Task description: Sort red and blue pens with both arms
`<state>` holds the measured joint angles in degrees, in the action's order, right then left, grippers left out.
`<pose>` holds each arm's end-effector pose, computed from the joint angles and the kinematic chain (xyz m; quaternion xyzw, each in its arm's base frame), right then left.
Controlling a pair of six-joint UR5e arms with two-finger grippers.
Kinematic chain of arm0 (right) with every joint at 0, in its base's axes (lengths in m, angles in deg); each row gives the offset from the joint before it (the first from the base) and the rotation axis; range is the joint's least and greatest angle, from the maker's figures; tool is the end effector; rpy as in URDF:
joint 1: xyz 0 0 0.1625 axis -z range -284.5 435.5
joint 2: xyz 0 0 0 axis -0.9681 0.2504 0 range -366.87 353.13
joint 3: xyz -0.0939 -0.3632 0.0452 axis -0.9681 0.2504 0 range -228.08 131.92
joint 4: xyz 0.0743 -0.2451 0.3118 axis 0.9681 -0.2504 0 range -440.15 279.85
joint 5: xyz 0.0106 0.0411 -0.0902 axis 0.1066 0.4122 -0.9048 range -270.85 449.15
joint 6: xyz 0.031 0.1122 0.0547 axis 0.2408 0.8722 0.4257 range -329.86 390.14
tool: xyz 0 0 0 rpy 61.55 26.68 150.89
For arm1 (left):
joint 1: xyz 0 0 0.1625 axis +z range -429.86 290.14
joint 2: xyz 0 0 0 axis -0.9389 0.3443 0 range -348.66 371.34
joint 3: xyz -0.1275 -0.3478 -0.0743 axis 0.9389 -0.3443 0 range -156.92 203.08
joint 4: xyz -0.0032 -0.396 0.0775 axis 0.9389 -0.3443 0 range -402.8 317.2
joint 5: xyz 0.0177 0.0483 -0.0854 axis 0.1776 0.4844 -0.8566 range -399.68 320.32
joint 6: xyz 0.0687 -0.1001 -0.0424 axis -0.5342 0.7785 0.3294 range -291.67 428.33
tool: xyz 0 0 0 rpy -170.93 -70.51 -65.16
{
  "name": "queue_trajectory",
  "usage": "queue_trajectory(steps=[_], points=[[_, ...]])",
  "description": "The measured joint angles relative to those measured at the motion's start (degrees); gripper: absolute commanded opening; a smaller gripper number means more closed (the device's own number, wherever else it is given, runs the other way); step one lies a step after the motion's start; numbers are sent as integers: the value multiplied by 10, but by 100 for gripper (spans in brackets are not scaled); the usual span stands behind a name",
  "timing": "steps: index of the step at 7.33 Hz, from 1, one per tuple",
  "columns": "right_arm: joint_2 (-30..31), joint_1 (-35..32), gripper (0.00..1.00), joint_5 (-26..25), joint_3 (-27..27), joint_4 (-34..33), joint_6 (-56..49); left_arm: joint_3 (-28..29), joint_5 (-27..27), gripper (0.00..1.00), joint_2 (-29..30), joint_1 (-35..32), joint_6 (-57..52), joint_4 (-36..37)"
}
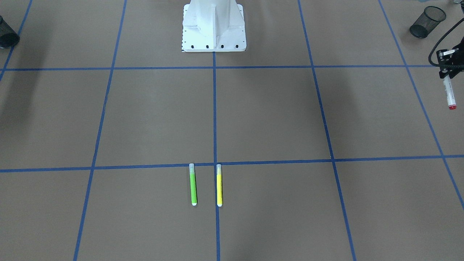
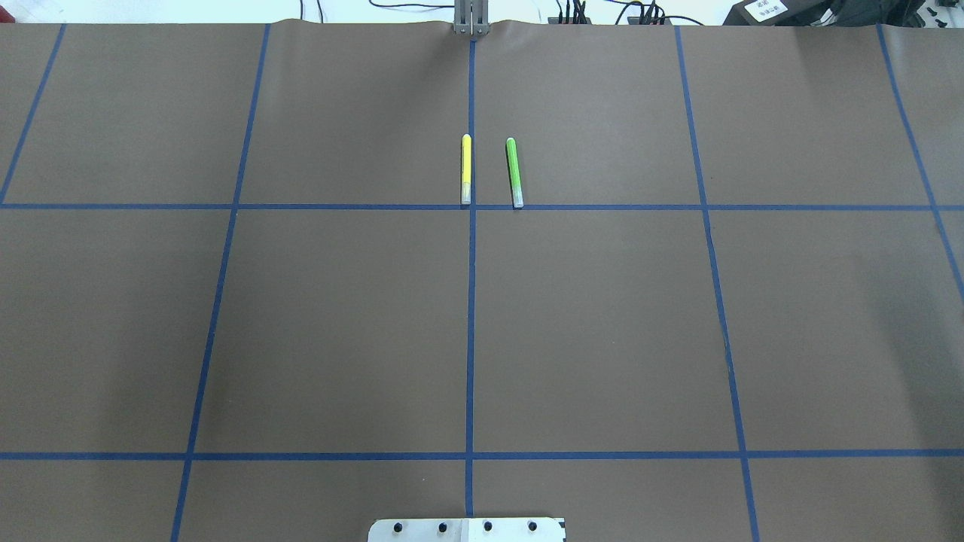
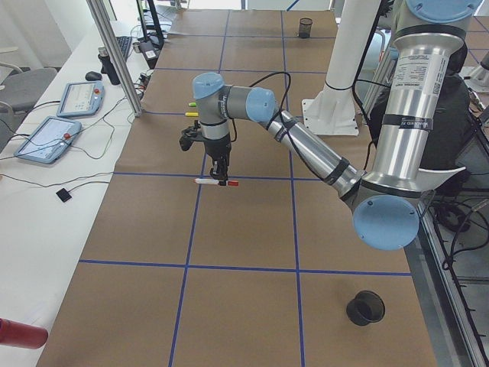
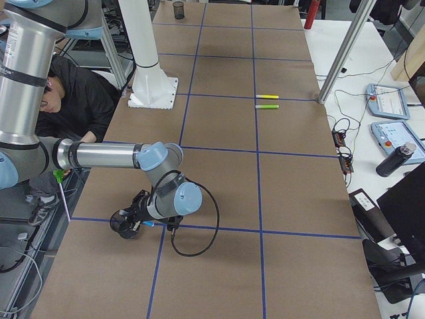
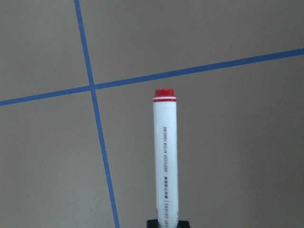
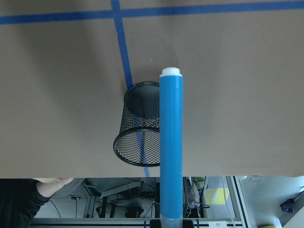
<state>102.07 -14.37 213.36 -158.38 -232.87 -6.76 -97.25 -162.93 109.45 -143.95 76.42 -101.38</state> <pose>0.0605 -0.2127 0.6494 -0.3830 -0.3938 -0.1188 0.8271 0.0667 -0.4632 0.3943 -0.0021 0.2915 0.0827 0.9530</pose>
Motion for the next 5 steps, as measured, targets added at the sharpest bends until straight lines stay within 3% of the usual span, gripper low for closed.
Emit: queue_trajectory(steps=[5], points=[[8, 0, 0, 17, 4, -118, -66, -18, -1, 0, 1, 1, 2, 2]])
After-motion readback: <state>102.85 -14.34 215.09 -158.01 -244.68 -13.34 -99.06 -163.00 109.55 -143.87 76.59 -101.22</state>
